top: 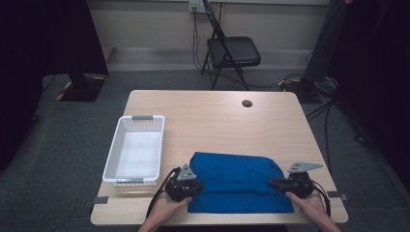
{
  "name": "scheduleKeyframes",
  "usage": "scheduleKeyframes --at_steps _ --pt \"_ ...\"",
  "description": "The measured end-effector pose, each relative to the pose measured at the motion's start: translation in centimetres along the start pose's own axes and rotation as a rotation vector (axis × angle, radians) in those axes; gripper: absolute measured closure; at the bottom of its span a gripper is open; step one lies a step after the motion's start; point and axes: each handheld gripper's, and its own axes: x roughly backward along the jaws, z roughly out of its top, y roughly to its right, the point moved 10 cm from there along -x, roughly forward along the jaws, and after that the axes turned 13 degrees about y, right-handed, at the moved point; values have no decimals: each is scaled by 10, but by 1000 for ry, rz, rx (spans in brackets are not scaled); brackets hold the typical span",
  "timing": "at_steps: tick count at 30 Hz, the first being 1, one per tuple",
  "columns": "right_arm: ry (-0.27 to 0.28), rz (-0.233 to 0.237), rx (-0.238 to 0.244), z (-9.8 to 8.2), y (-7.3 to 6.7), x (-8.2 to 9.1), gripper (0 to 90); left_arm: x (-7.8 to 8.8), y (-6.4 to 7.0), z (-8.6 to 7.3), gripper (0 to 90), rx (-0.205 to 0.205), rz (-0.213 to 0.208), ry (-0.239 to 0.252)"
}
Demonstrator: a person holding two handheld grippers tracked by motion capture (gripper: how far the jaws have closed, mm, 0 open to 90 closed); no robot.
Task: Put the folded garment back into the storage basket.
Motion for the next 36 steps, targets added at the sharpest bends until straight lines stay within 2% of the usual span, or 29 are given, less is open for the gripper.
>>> scheduleKeyframes --at_steps 7,9,13,16,18,20,22,24,26,29,32,36 --pt "4 -36 5 4 10 -3 803 -6 -1 3 820 30 9 18" --pt "8 -38 -5 5 14 -4 804 -7 -2 3 815 24 13 17" --pt "4 -50 -6 7 17 -5 794 -7 -2 8 728 31 11 11" --pt "4 -53 -2 8 15 -4 757 -3 -2 20 663 45 0 51" --pt "26 -49 -3 12 13 -1 720 0 -1 26 629 42 -1 69" --pt "67 -36 -3 20 11 4 664 3 -1 33 539 74 -19 100" --pt "113 -42 -5 31 13 8 582 4 -2 42 482 79 -27 123" --pt "139 -37 -18 41 15 8 563 3 -4 53 434 80 -24 146" --pt "164 -26 -19 52 13 8 505 1 -7 65 399 72 -11 179" --pt "185 -10 -6 68 7 5 464 -7 -12 77 344 78 -2 194" --pt "184 -11 8 74 3 -3 444 -20 -19 75 358 98 10 174" --pt "142 3 22 67 0 -21 483 -35 -21 68 430 101 -5 138"
